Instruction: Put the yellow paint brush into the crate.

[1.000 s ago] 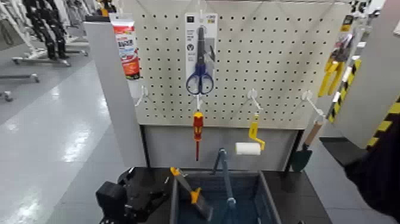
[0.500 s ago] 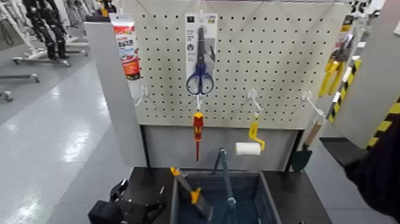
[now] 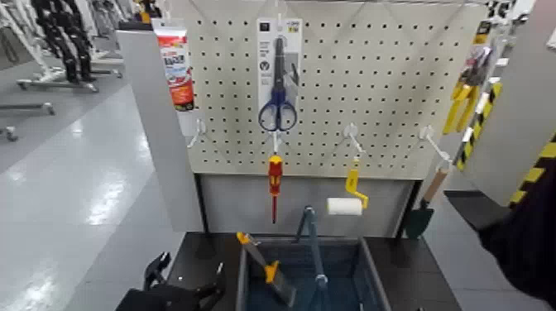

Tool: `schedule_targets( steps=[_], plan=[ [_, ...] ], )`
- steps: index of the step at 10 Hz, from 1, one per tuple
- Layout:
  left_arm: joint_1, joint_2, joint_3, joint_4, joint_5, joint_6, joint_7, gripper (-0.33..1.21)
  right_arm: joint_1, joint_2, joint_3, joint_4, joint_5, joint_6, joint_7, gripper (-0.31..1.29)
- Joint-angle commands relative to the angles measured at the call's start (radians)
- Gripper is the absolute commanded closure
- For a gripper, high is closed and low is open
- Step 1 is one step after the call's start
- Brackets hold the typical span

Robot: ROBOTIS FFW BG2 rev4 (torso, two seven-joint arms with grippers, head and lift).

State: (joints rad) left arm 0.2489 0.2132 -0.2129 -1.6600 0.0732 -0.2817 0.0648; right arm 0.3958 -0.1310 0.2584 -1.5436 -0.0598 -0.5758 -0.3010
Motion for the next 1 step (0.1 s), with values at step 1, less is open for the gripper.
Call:
schedule_targets(
  steps=[1],
  plan=[
    [0.007,-0.002,0.003,-0.004,-0.001,-0.004,0.004,0.11,0.003,0.001,0.001,-0.006,-0.002,0.005,-0.004,0.13]
  ],
)
